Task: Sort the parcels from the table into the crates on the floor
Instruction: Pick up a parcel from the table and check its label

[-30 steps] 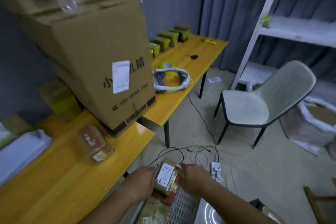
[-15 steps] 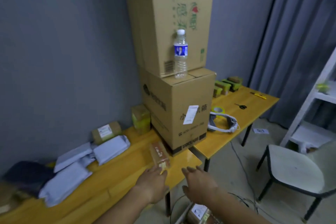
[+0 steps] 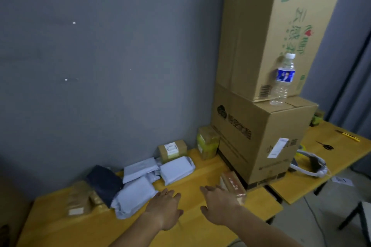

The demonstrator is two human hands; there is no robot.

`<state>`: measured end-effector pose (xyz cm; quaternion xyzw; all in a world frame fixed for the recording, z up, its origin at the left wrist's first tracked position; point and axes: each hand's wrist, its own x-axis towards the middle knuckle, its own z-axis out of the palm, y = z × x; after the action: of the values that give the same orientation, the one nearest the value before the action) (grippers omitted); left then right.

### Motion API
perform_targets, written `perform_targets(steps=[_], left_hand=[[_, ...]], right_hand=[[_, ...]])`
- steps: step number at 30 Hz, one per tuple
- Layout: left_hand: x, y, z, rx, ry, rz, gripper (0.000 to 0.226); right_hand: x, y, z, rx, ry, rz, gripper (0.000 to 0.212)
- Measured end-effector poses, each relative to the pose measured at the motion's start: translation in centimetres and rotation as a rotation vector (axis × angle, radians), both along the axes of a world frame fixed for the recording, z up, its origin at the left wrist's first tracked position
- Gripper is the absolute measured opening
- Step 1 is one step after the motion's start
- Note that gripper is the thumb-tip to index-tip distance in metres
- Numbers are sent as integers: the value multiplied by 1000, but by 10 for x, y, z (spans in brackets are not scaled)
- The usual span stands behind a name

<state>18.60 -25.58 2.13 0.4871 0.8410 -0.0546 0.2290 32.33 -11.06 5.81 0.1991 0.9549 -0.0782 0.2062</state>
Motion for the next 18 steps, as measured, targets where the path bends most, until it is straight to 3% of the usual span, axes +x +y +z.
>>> perform_targets(steps=[9,18], left_hand=[[-96,-61,-41,56,-6,75,71],[-139,-54,-105,15,-7,199,73]], right_hand=[[-104,-49,-23,-30,-48,46,70],[-158,-27,-67,-61,-107,84,68]])
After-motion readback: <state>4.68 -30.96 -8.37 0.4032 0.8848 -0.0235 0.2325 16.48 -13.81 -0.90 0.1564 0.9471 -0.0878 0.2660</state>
